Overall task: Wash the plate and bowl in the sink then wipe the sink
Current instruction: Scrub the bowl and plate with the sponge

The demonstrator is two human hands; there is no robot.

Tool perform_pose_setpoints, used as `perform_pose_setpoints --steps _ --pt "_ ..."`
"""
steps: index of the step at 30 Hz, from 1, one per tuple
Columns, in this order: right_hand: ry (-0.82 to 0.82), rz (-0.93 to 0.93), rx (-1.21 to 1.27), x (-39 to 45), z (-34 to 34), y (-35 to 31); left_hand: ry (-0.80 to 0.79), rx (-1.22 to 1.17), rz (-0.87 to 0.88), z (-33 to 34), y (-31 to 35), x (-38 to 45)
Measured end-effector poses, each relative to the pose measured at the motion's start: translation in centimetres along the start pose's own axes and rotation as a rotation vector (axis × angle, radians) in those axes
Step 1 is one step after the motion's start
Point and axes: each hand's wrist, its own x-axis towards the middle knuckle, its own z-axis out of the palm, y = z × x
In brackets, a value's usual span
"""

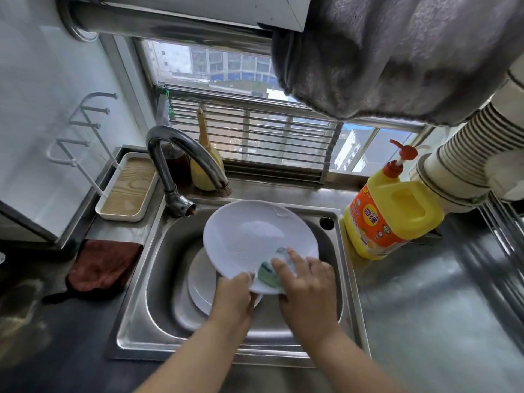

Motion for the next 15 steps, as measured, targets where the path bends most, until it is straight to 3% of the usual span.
perform_pose_setpoints --steps 3,5,7,12,15 --pt "-0.051 -0.088 0.036 -1.3 0.7 1.1 -0.017 0.121 -0.054 -1.3 1.4 0.5" --pt "-0.051 -0.189 0.003 -1.9 0.4 3.7 -0.151 0.267 -0.142 -3.5 3.8 2.0" --pt "-0.049 -0.175 -0.047 -1.4 -0.1 5.9 -0.212 0.293 -0.192 -4.4 4.7 2.6" --pt "0.020 0.012 0.006 -0.3 0.7 1.9 -0.021 -0.008 -0.024 0.0 -0.3 0.3" --pt "-0.045 -0.019 0.066 -1.3 1.6 1.4 -0.010 0.048 -0.095 -0.2 -0.6 0.4"
